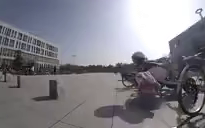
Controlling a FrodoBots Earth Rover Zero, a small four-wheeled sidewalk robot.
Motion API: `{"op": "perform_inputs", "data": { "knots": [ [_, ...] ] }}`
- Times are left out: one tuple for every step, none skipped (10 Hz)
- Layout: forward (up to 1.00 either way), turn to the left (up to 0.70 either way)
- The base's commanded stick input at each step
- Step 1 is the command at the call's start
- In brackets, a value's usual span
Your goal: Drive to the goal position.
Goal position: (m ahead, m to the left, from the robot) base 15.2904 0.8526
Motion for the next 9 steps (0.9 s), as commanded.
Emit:
{"op": "perform_inputs", "data": {
  "knots": [
    [0.5, 0.0],
    [0.5, 0.0],
    [0.5, 0.0],
    [0.5, 0.0],
    [0.5, 0.0],
    [0.5, 0.0],
    [0.5, 0.0],
    [0.5, 0.0],
    [0.5, 0.0]
  ]
}}
